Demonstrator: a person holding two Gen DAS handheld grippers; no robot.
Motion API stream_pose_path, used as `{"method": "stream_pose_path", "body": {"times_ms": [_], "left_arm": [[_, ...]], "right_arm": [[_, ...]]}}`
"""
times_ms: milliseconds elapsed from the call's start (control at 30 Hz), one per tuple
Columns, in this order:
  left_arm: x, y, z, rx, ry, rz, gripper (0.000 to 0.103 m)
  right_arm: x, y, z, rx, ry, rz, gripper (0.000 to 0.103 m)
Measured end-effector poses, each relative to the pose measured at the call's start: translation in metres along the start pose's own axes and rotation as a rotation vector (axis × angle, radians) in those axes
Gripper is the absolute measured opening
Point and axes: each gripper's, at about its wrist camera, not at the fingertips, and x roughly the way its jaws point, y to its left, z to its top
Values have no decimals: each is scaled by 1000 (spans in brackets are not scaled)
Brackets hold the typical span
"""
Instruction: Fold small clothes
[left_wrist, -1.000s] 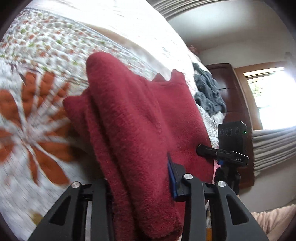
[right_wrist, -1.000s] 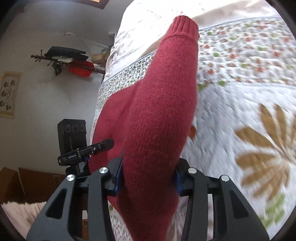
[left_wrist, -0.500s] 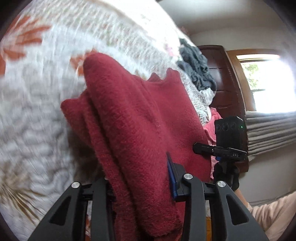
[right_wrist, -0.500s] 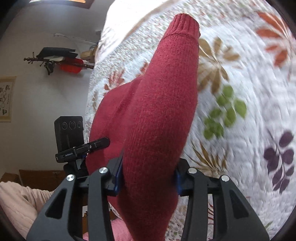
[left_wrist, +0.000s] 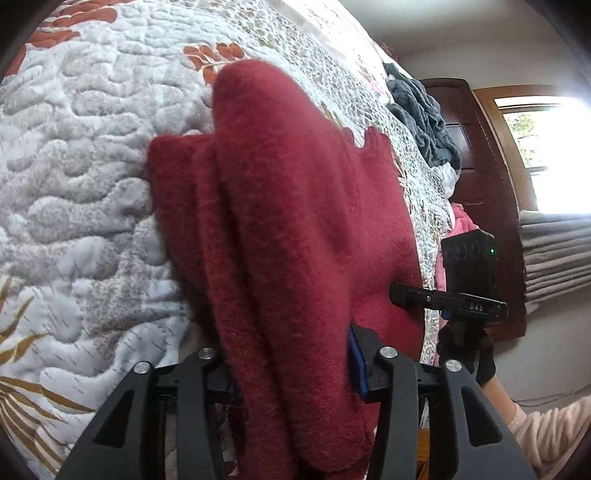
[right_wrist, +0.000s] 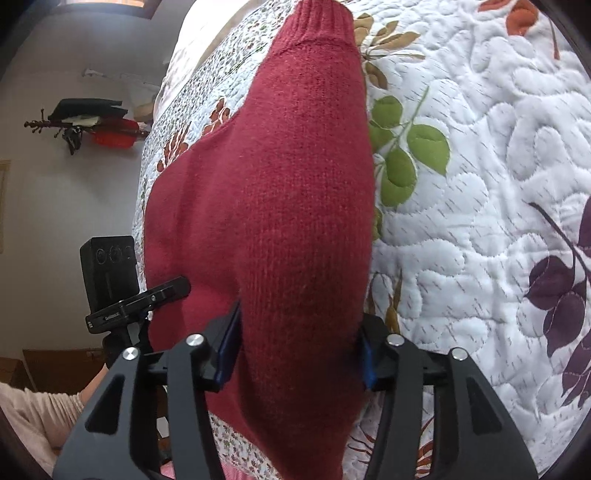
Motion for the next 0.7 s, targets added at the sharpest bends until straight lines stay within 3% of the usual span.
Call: {"method": "stream_pose_path", "body": {"times_ms": [67,300,367,433,500,700], "left_arm": [[-4,-3,-2,10,2,27,54],[-40,-26,-28,57,-40,104,56],[-50,-35,-42,84,-59,121,64],[-53,-41,-53,102,-62,135,65],[-50,-46,-63,117,-62,148,65],[-34,-30,-79,118,-54,224,64]], "right_arm": [[-4,1,-5,4,-10,-24,64],[-21,5,-43,-10,-24,-36,67],[-23,5,-54,-3,-19,-23,66],[-24,3,-64,2,-14,-12,62],[-22,3,-73,-7,-5,-34,47],[-22,-5,-91,5,-30,-27,38]]}}
